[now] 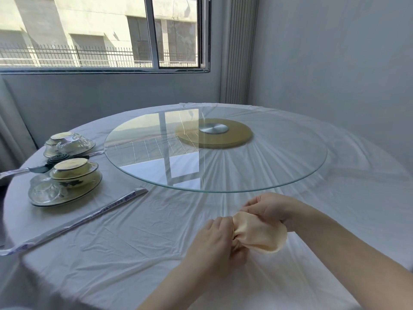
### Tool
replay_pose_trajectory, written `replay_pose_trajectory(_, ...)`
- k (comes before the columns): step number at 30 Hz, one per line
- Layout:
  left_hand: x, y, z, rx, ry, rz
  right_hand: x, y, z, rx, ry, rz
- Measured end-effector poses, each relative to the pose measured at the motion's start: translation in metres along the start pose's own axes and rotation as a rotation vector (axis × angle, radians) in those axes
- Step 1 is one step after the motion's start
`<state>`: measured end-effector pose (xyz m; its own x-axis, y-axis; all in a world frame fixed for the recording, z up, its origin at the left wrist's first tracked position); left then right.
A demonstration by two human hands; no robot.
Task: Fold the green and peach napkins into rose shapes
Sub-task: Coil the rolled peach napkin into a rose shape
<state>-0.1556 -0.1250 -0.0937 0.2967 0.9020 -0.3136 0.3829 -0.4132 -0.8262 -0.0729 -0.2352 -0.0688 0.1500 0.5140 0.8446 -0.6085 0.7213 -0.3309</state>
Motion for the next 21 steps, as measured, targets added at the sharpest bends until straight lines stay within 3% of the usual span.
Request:
replay_pose_trajectory(5, 0.002, 0.003, 0.005, 0.085, -0.078, 0.073, 0.006, 0.002, 0.006, -0.042, -0.124, 0.008)
replay_pose_trajectory(11, 0.008, 0.008, 0.006, 0.123, -0.086, 0.233, 0.009, -0.013, 0.006, -0.321, -0.552, 0.145)
replay_pose_trajectory(13, 0.009, 0.007, 0.006, 0.134, -0.098, 0.259, 0.0, -0.006, 0.001, -0.382, -0.589, 0.243)
replay_pose_trajectory(18, 0.01, 0.01, 0.008, 0.157, -0.142, 0.33, -0.002, -0.005, 0.001, -0.466, -0.688, 0.189)
replay_pose_trajectory(21, 0.005, 0.007, 0.005, 0.193, -0.099, 0.342, -0.006, 0.001, -0.001, -0.511, -0.718, 0.368)
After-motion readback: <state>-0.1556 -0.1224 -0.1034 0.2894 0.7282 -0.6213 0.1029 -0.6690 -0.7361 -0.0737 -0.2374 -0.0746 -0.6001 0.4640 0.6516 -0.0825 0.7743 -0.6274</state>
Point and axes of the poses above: each hand's wrist, its own z-axis away from the middle knuckle, its own y-axis out of the palm, x = y × z, the point moved 6 cm from there along -z, towards the middle knuckle, and after that the axes turned 3 degrees about -y, right-handed, at the moved point
